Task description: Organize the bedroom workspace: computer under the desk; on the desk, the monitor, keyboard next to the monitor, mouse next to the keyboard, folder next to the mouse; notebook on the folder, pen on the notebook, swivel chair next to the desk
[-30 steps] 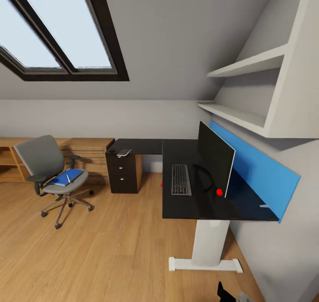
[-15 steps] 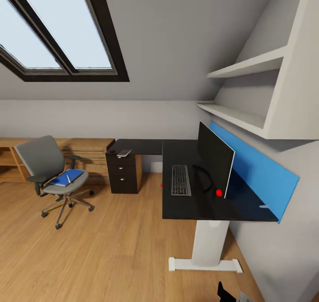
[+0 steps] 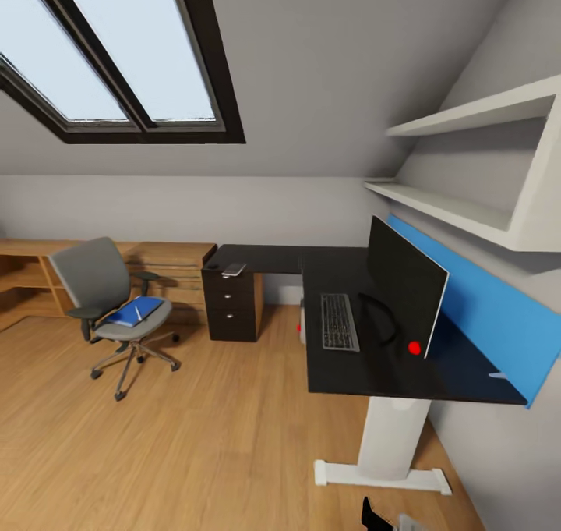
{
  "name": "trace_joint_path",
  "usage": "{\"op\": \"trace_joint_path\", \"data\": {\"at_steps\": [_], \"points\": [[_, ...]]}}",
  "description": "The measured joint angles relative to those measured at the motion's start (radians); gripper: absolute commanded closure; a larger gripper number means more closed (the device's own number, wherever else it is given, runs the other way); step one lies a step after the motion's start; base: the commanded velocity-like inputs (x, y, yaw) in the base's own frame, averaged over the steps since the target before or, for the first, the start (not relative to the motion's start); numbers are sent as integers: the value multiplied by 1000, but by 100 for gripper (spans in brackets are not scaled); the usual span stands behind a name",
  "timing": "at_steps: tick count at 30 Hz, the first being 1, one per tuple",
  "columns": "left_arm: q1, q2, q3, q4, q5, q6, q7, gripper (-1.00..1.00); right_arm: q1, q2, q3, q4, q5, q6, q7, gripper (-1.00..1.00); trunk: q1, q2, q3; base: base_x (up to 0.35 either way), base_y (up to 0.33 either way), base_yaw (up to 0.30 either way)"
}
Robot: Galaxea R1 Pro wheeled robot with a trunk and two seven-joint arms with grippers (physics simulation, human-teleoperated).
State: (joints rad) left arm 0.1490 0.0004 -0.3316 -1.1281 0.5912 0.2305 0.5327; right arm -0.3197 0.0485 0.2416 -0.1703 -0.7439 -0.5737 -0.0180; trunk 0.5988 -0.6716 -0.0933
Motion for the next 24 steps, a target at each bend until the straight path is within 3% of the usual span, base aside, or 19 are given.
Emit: {"op": "trace_joint_path", "data": {"at_steps": [4, 24], "points": [[0, -1, 0, 1, -12, -1, 0, -100, 0, 2, 0, 1, 16, 0, 0, -100, 0, 0, 0, 161, 271, 28], [0, -2, -2, 3, -15, -25, 0, -100, 0, 8, 0, 2, 26, -6, 0, -100, 0, 0, 1, 208, 265, 275]]}}
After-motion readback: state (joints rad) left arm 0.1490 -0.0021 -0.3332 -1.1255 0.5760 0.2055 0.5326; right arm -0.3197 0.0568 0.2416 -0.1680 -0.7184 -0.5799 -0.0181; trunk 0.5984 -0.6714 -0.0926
